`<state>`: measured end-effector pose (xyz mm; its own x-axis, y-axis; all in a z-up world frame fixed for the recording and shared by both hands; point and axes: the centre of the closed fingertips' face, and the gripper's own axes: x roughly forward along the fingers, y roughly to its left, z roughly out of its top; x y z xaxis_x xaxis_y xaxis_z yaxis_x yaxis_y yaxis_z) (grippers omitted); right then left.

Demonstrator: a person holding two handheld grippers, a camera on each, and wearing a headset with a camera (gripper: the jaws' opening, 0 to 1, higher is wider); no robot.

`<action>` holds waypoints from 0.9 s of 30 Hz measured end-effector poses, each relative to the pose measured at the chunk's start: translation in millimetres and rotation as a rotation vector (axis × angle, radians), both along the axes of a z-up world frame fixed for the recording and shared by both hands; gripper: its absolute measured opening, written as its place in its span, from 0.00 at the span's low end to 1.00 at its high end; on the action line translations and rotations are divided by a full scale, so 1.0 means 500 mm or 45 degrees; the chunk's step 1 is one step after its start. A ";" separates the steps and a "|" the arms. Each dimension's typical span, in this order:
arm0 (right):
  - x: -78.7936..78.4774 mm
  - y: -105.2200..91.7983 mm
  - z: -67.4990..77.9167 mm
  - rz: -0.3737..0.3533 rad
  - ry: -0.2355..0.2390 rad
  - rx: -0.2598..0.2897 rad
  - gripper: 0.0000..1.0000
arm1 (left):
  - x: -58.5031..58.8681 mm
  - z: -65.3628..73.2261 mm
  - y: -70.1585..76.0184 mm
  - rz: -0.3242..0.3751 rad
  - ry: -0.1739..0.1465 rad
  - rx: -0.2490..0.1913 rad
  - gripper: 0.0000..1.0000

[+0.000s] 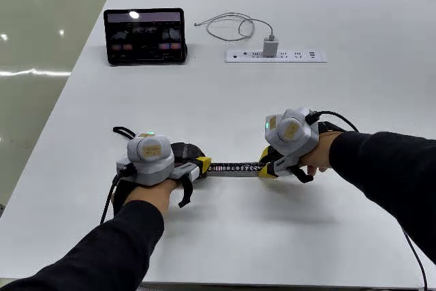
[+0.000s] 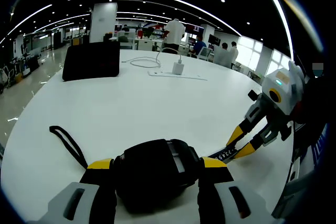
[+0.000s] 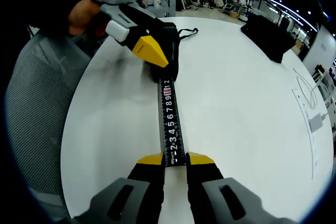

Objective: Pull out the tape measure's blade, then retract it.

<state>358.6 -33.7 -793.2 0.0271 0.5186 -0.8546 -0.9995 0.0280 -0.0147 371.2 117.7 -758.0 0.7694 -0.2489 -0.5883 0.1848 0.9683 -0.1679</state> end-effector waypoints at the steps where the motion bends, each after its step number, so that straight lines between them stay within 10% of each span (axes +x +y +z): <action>1: 0.000 0.001 0.000 -0.002 0.001 0.001 0.11 | 0.000 0.000 0.000 -0.001 0.000 0.000 0.58; 27: -0.001 0.032 -0.001 -0.015 -0.001 0.039 0.11 | 0.001 0.000 0.000 -0.006 0.007 -0.007 0.58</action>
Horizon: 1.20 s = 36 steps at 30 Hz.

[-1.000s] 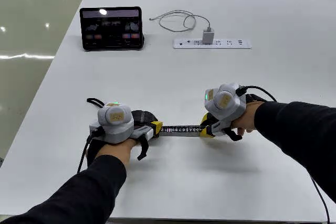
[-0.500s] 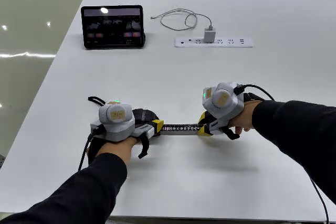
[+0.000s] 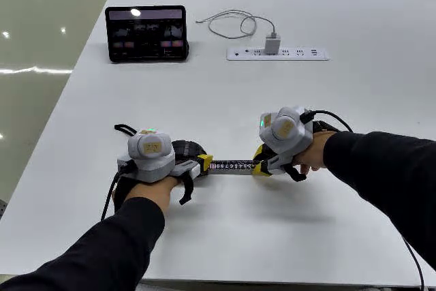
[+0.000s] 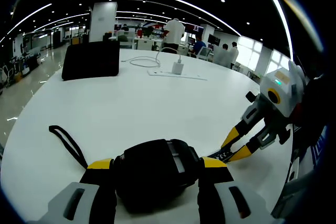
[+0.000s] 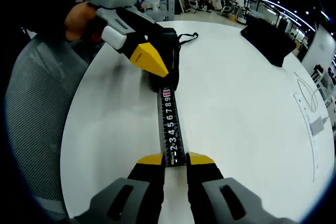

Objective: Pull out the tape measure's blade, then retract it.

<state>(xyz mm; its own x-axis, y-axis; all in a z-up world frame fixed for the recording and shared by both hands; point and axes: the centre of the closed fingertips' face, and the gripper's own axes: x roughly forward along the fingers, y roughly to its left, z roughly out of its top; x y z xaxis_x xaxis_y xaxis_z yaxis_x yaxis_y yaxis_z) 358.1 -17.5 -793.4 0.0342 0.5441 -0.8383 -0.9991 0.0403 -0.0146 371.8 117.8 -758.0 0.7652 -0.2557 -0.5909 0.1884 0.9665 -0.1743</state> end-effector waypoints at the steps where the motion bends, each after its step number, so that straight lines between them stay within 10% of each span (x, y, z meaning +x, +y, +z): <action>1: -0.001 0.002 0.000 0.000 0.000 0.003 0.11 | 0.000 0.000 0.000 0.000 0.000 -0.001 0.58; 36: -0.011 0.063 0.004 -0.009 0.010 0.061 0.12 | 0.000 0.000 0.002 0.007 0.006 -0.019 0.58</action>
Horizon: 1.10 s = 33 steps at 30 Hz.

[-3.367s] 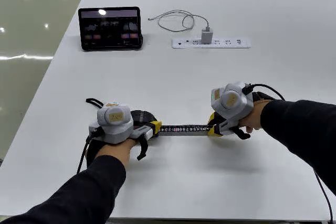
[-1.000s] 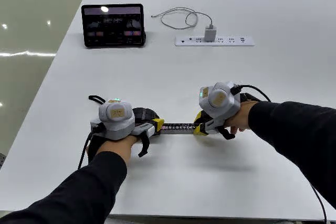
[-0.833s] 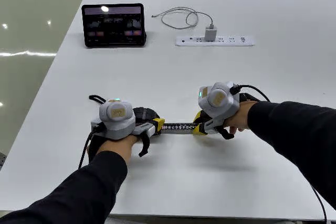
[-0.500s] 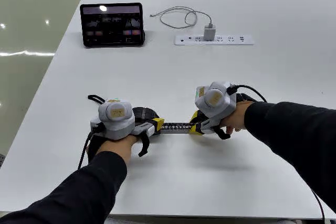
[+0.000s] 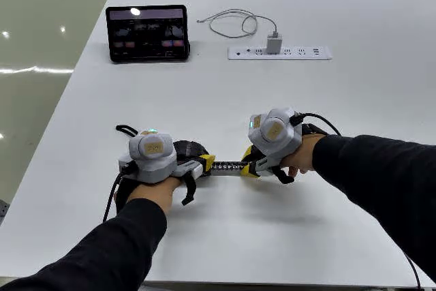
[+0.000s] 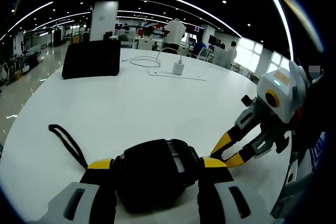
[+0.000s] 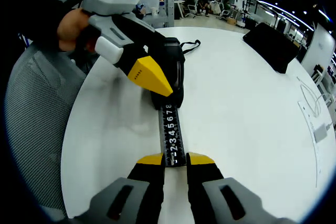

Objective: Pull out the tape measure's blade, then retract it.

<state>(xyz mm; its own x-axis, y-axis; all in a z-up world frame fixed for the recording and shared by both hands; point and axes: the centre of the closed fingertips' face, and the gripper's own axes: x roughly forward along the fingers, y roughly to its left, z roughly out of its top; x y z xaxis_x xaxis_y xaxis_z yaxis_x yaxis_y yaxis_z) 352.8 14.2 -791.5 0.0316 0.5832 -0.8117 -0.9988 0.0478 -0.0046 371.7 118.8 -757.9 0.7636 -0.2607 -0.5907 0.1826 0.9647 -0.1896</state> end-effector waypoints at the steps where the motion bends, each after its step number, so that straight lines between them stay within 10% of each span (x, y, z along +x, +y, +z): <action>1: 0.000 0.001 0.000 0.000 0.000 0.002 0.12 | 0.000 0.000 0.000 0.001 0.000 -0.001 0.58; 33: -0.003 0.054 -0.002 -0.014 0.017 0.047 0.12 | 0.004 0.001 0.001 0.001 0.000 -0.015 0.58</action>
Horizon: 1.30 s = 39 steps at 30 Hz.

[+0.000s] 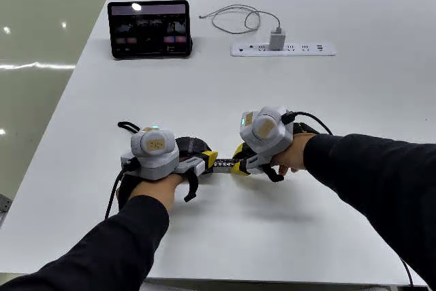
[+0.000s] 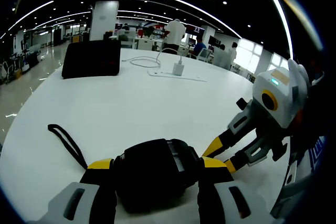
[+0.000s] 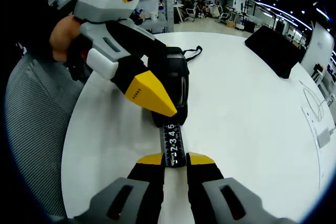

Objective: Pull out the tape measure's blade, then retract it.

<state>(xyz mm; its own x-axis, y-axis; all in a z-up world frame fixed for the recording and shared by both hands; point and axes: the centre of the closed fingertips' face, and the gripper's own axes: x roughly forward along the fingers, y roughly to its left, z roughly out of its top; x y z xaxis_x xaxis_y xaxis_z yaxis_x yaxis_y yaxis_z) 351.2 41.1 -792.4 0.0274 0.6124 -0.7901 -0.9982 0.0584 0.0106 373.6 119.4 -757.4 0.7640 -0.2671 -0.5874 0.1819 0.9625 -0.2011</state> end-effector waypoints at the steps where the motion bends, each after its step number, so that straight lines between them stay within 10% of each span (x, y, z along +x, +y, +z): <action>1: 0.000 0.001 0.000 0.000 0.001 0.000 0.12 | 0.000 0.000 0.000 -0.001 0.000 0.001 0.58; 39: 0.000 0.061 0.003 0.069 -0.036 0.010 0.12 | -0.004 0.001 -0.001 0.013 -0.001 -0.005 0.58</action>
